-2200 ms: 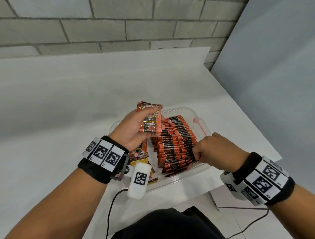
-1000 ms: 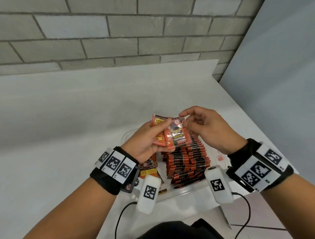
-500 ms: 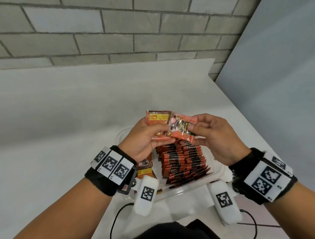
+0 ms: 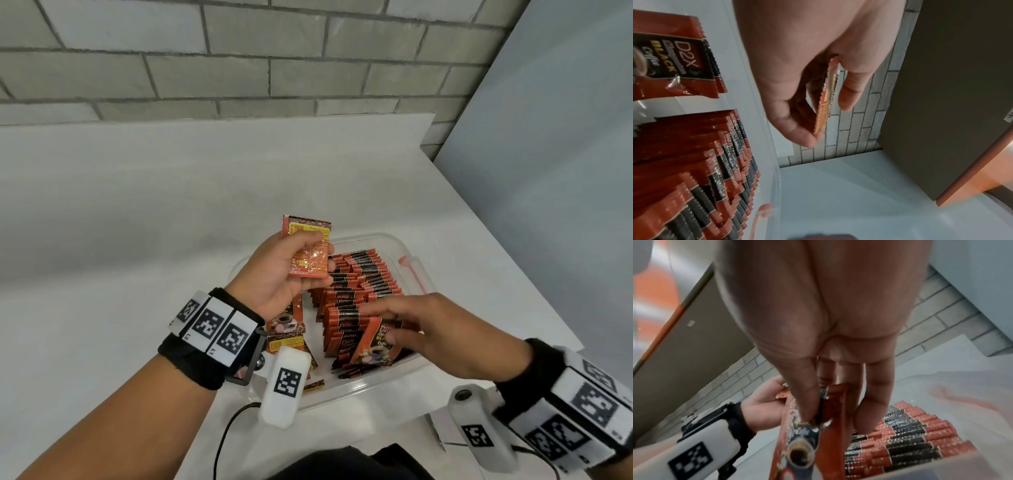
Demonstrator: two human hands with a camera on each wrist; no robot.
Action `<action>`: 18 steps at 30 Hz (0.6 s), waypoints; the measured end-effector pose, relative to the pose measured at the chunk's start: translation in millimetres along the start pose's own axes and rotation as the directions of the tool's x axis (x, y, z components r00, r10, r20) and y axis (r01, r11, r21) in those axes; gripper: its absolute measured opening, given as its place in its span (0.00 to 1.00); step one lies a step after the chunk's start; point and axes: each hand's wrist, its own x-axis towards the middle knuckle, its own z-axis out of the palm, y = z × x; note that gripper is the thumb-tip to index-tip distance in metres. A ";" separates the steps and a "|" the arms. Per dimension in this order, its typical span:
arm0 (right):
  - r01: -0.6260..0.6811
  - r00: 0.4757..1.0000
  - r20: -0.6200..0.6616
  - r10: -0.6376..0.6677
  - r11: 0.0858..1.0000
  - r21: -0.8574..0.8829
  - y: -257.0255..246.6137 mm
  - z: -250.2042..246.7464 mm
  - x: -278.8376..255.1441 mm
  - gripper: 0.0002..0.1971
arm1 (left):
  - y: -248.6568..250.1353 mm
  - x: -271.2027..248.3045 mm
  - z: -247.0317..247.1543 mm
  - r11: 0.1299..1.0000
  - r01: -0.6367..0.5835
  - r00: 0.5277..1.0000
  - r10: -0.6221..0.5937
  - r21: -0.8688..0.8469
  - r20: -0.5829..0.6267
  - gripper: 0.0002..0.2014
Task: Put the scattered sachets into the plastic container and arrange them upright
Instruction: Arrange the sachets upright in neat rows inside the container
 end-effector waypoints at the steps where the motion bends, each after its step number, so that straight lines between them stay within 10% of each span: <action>1: 0.009 1.000 0.022 -0.008 0.999 -0.038 -2.0 1.0 0.0 0.18 | -0.2 0.1 -0.2 1.000 0.002 1.000 -0.002 0.001 -0.002 0.05; 18: 0.099 0.992 0.108 -0.065 0.934 -0.343 -3.0 23.5 4.2 0.14 | -4.7 1.3 -4.2 1.000 -0.004 1.000 0.004 0.018 -0.015 0.07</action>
